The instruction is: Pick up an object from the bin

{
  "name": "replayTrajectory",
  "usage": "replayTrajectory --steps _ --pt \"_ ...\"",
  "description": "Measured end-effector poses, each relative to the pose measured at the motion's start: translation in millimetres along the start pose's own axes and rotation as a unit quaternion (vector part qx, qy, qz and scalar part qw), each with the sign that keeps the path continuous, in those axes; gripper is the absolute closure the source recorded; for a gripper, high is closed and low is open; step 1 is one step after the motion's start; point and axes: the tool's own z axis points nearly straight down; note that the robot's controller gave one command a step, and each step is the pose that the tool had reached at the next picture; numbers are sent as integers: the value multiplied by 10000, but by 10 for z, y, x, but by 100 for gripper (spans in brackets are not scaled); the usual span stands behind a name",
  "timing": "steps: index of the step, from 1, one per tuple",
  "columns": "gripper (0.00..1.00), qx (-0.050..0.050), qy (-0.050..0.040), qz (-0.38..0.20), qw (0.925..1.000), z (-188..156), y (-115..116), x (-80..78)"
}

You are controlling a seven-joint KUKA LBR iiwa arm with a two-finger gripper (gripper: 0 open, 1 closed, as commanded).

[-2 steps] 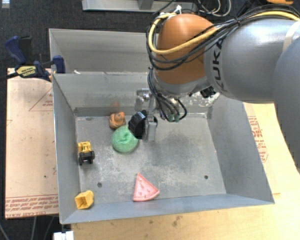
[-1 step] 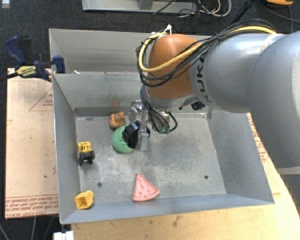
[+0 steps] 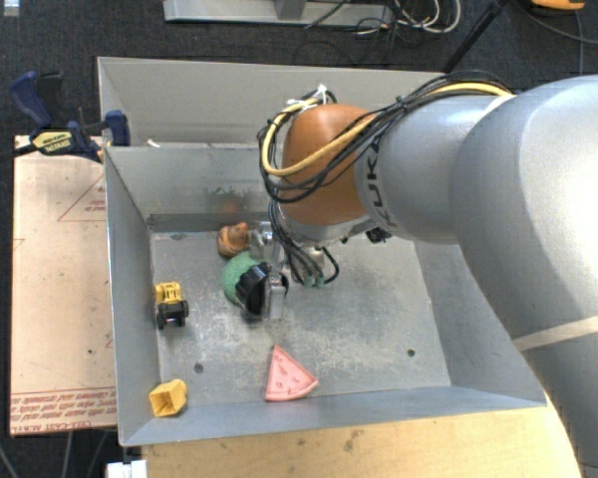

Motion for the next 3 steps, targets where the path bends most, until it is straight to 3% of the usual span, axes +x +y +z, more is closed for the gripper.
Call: replayTrajectory --steps 1,2,3 --pt "0 10 15 -746 9972 -352 152 75" --pt "0 0 -13 -594 9982 -264 160 39" --pt "100 2 -62 -1396 9902 -50 199 -2"
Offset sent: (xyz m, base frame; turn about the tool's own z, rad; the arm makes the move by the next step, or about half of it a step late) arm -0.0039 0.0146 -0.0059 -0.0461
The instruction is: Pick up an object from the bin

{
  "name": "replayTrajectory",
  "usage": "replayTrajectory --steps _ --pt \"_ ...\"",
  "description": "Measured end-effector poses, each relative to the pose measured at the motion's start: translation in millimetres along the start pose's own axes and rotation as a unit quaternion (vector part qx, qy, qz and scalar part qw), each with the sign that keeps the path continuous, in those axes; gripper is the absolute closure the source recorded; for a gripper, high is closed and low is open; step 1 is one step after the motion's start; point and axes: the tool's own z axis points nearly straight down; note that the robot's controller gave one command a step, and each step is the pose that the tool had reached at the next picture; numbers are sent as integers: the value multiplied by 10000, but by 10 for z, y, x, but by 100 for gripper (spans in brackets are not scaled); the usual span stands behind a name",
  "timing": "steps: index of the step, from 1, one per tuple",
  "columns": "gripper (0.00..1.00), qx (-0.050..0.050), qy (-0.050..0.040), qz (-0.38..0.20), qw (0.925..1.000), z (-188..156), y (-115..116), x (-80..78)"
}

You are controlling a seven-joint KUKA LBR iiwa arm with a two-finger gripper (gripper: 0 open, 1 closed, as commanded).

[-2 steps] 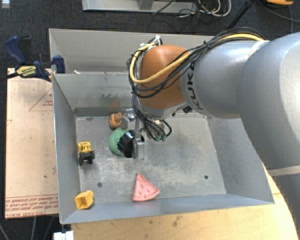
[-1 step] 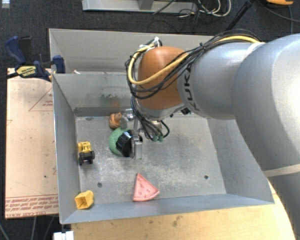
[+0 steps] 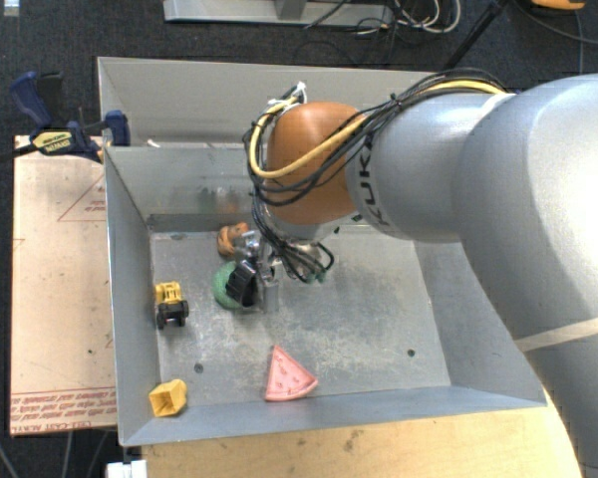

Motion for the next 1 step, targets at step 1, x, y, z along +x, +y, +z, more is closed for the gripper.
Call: replayTrajectory --steps 1 --pt "100 0 0 0 10000 0 0 0"
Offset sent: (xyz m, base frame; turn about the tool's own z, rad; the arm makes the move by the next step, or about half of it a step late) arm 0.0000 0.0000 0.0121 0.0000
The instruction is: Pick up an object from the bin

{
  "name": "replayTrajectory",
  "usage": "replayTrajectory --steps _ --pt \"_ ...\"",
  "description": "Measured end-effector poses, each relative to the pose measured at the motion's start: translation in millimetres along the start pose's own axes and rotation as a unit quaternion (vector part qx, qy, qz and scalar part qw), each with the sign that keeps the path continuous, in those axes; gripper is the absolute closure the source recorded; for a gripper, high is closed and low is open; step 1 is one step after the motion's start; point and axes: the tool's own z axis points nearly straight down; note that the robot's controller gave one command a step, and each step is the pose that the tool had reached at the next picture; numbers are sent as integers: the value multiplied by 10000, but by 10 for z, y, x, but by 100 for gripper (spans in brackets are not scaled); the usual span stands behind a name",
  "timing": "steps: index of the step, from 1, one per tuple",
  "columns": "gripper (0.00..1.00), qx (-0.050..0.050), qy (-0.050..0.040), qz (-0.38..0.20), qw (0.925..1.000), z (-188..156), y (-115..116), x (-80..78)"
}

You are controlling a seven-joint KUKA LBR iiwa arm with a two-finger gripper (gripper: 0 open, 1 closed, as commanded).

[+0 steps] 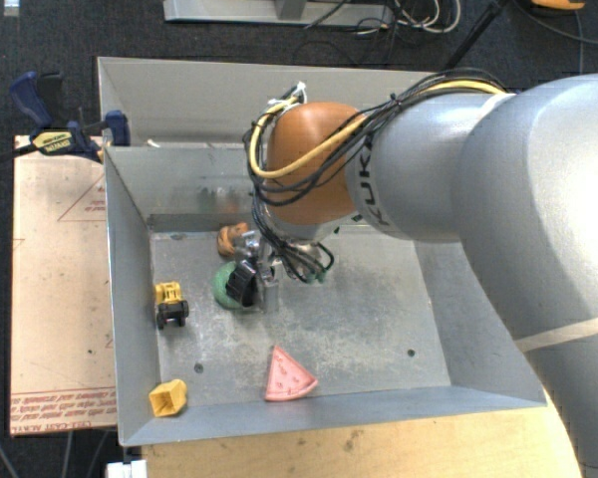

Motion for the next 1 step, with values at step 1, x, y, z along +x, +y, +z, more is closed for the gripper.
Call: replayTrajectory --steps 1 --pt "100 0 3 1 10000 -12 -1 0"
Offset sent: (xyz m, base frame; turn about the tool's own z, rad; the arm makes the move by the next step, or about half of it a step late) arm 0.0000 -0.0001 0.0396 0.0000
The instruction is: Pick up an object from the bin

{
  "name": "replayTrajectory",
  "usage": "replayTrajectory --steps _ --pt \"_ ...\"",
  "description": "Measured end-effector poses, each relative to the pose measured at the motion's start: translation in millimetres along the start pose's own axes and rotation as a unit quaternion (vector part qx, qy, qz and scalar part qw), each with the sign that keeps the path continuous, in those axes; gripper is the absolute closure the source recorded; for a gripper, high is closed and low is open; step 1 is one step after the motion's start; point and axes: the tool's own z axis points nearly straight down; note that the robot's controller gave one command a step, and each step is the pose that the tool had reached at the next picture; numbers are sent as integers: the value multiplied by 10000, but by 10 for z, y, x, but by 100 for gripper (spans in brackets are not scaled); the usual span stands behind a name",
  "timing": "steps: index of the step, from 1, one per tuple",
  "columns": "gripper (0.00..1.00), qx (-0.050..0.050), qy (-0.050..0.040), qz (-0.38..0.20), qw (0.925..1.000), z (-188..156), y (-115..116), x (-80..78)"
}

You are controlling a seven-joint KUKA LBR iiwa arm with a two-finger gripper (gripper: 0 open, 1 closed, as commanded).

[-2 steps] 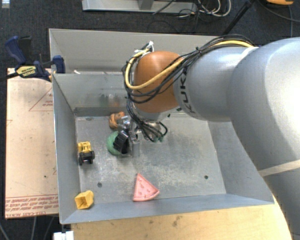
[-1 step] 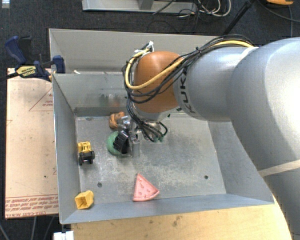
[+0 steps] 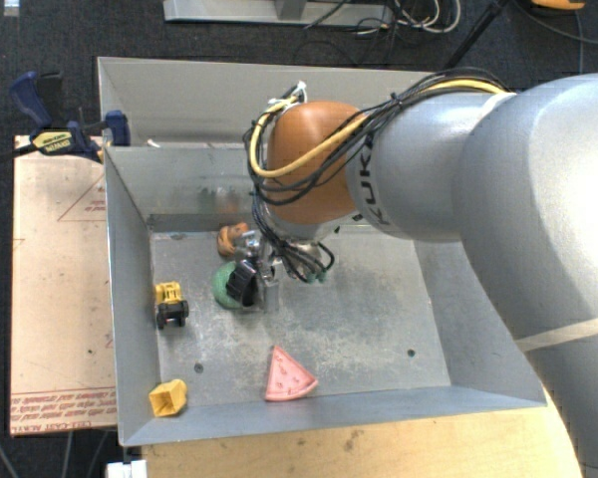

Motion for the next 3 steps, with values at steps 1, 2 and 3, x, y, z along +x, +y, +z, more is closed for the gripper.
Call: replayTrajectory --steps 1,2,3 --pt "100 -1 23 3 10000 -56 1 9" --pt "100 -4 45 2 10000 -158 4 14" --pt "100 -5 42 5 10000 -218 5 6"
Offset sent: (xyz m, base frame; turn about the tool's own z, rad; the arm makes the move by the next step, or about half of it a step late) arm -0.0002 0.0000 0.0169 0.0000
